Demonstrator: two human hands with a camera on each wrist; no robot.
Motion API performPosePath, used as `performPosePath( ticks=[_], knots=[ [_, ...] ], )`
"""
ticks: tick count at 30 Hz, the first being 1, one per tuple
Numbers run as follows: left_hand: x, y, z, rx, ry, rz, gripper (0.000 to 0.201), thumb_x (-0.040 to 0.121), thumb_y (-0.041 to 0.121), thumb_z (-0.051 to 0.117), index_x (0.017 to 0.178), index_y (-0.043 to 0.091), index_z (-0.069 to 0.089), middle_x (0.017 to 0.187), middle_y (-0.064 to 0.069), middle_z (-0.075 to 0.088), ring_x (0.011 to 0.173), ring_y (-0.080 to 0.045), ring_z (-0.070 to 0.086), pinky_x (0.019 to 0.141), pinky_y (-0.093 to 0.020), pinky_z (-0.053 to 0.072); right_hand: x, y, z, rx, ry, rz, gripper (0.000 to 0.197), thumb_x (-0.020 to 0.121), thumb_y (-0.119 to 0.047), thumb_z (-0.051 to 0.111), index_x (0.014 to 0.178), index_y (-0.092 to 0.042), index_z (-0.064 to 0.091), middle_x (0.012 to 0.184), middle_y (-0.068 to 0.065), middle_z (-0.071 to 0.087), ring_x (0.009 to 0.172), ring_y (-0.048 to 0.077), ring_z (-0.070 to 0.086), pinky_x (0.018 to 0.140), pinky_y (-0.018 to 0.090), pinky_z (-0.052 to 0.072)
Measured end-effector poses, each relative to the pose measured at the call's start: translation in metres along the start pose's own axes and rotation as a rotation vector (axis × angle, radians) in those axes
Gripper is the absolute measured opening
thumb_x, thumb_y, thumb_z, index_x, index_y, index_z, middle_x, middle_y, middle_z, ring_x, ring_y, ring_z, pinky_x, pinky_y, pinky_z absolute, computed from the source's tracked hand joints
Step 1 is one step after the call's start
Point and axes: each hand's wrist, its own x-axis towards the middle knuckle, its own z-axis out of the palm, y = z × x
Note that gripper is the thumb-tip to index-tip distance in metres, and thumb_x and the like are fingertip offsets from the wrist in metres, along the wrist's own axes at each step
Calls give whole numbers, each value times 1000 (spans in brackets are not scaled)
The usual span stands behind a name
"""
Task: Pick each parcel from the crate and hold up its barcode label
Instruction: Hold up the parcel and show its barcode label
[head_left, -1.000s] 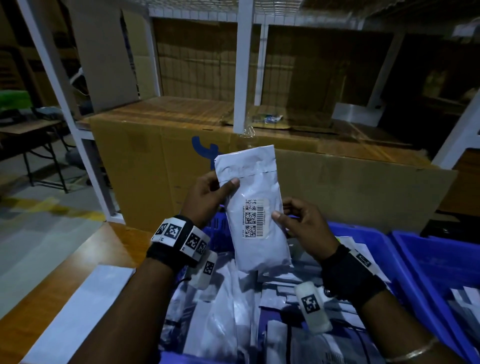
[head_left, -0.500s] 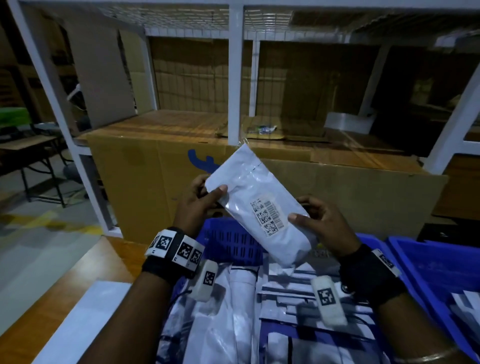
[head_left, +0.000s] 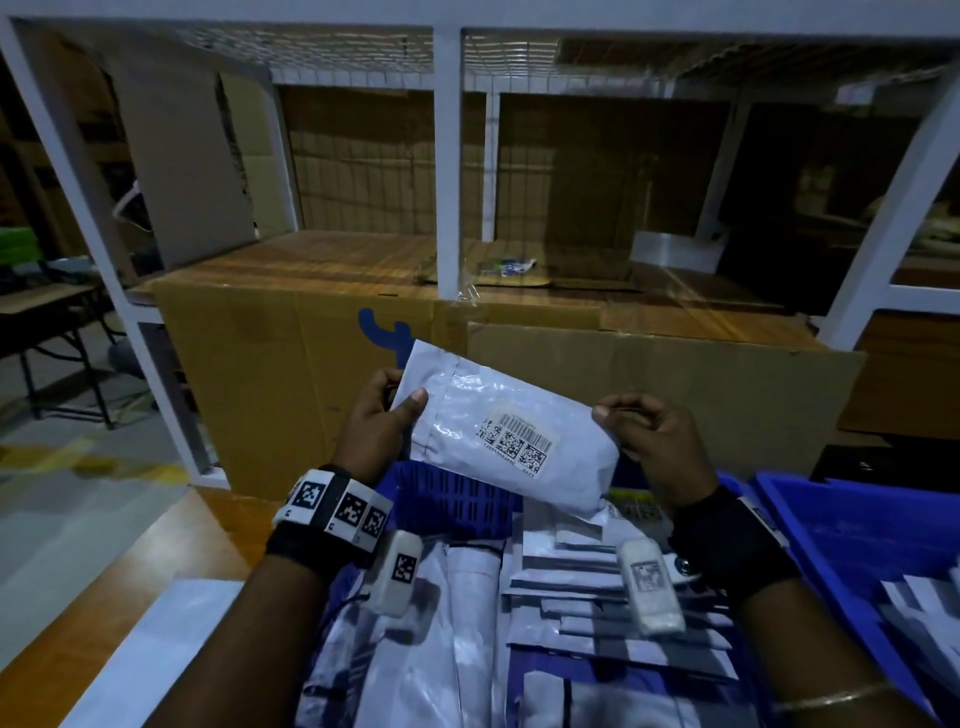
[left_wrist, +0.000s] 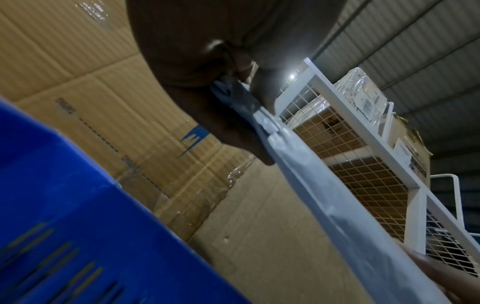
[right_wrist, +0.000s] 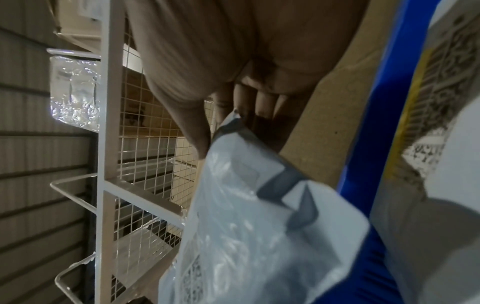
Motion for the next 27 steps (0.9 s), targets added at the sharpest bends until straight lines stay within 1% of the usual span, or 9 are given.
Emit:
performPosePath(
  ticks=[3, 7, 10, 14, 18, 20, 22, 24, 27],
  knots=[
    [1, -2, -2, -27, 24, -9, 5, 97, 4, 52, 98, 10, 52, 83, -3, 64, 63, -8, 64, 57, -25, 52, 1, 2, 0, 53, 25, 59, 10, 89, -8, 66, 82, -12, 71, 77, 3, 72, 73, 15, 66, 66, 29, 54],
    [0, -1, 1, -57, 38, -27, 10, 97, 3, 50, 96, 12, 52, 83, -2, 65, 61, -6, 65, 54, -22, 54, 1, 1, -2, 106, 23, 102, 9, 90, -4, 63, 81, -4, 65, 58, -3, 65, 56, 8, 61, 59, 25, 52],
    [1, -3, 0, -74, 19, -31, 7, 97, 2, 50, 101, 7, 51, 87, -6, 64, 64, -7, 67, 56, -23, 55, 1, 1, -4, 96, 45, 96, 11, 88, -3, 65, 77, -3, 66, 66, 3, 68, 62, 13, 63, 61, 26, 54],
    [0, -5, 1, -63, 18, -17, 13, 97, 2, 49, 95, 14, 52, 87, -6, 64, 64, -5, 67, 55, -23, 55, 1, 1, -3, 84, 66, 90, 11, 90, -9, 65, 80, -6, 65, 75, 6, 71, 71, 19, 64, 66, 30, 55],
    [3, -9, 0, -42, 62, 6, 11, 98, 5, 49, 99, 15, 53, 94, -6, 64, 77, -14, 65, 64, -27, 54, -1, -4, 1, 140, 36, 96, 8, 90, -12, 65, 85, -12, 59, 70, 2, 68, 64, 15, 63, 65, 34, 53],
    [6, -10, -3, -49, 116, 27, 12, 98, 5, 49, 96, 16, 52, 94, -7, 63, 79, -16, 63, 64, -24, 54, -4, -7, 1, 164, -32, 132, 20, 84, -12, 71, 96, -15, 55, 71, 2, 67, 60, 13, 62, 62, 34, 53],
    [8, -10, -7, -75, 162, 36, 14, 98, 4, 49, 93, 16, 52, 91, -5, 62, 77, -15, 62, 66, -28, 54, -6, -8, 2, 131, -96, 171, 39, 75, -9, 77, 105, -16, 53, 78, 9, 71, 67, 17, 66, 60, 33, 55],
    [7, -9, -7, -94, 186, 41, 14, 98, 4, 49, 92, 16, 52, 91, -6, 62, 79, -18, 61, 71, -35, 52, -7, -7, 2, 96, -131, 188, 44, 75, 2, 76, 109, -15, 53, 82, 13, 72, 74, 20, 68, 64, 35, 58],
    [7, -10, -7, -122, 209, 24, 13, 98, 6, 50, 91, 17, 52, 88, -5, 63, 75, -16, 62, 67, -33, 52, -6, -4, 2, 81, -112, 167, 46, 74, 10, 75, 109, -12, 55, 83, 16, 71, 78, 24, 69, 71, 38, 60]
  ],
)
